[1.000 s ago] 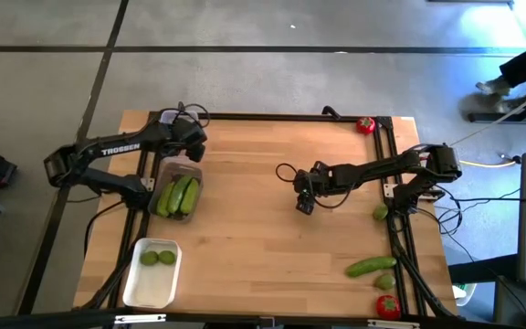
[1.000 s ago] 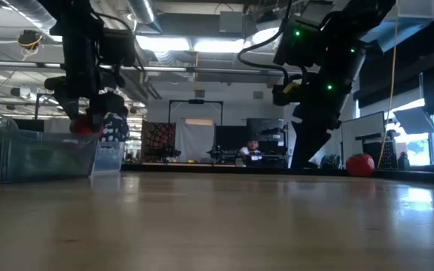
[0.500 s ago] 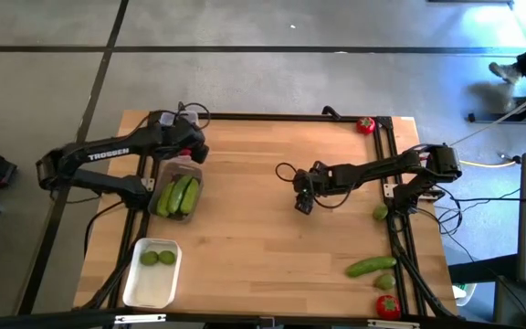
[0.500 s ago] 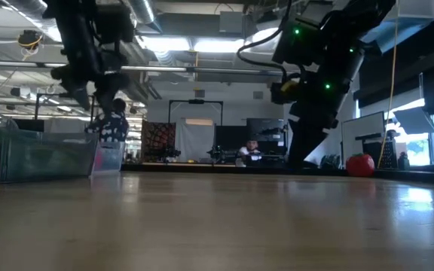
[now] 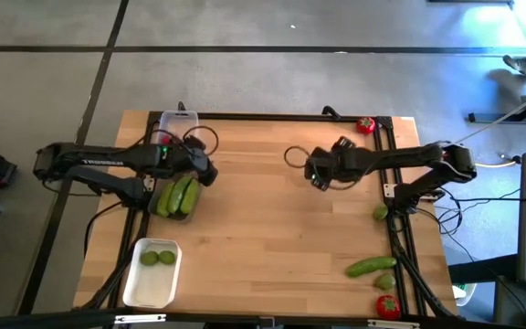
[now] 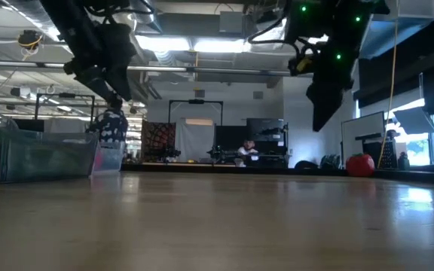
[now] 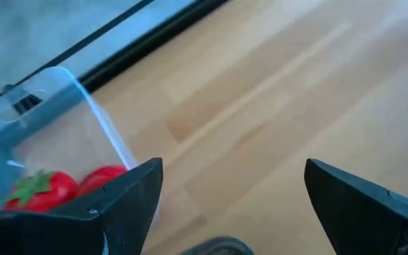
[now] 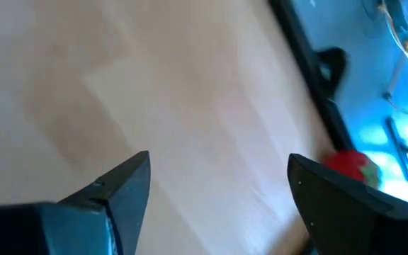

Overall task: Sort produce into baskets
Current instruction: Put the top tomato into the transparent bin

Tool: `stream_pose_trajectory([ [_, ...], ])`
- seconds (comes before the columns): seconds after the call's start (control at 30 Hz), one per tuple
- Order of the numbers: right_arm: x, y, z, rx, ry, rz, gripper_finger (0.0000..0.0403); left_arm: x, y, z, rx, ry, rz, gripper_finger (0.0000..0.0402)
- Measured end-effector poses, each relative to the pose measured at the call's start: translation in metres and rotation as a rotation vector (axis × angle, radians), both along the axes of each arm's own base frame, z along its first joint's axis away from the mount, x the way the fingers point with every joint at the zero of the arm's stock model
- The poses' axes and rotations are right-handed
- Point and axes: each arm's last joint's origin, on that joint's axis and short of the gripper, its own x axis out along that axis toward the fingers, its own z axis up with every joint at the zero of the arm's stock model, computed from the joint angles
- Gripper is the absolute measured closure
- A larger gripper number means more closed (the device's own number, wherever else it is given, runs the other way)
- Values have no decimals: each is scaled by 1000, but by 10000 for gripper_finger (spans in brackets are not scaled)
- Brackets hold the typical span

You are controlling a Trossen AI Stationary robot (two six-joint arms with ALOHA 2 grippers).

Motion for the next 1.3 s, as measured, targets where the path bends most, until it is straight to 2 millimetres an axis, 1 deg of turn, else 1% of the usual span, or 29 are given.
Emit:
stream_pose_trajectory([
  [0.17, -17, -30, 11, 2, 61, -100, 105, 1, -10, -5, -15, -11, -24, 64],
  [0.37, -36, -75, 12, 5, 132, -206, 105, 2, -13, -5, -10, -15, -45, 64],
  [0.53, -51, -111, 14, -62, 142, -310, 105, 2, -13, -5, -10, -14, -45, 64],
  [0.6, -56, -119, 14, -66, 147, -334, 105, 2, -13, -5, -10, -14, -45, 64],
  [0.7, -62, -127, 13, -47, 153, -343, 105, 2, -13, -5, -9, -15, -45, 64],
  [0.83, -67, -143, 13, -11, 105, -321, 100, 2, -13, -5, -9, -16, -44, 64],
  [0.93, -74, -155, 14, -21, 86, -359, 77, 2, -13, -5, -11, -20, -41, 64],
  [1.07, -84, -169, 12, -25, 69, -412, 25, 2, -13, -5, -10, -19, -41, 64],
  [1.13, -88, -176, 10, -8, 57, -432, 9, 2, -13, -5, -9, -18, -42, 64],
  [1.3, -97, -192, -2, 21, 85, -489, 21, 2, -13, -5, -7, -17, -46, 64],
])
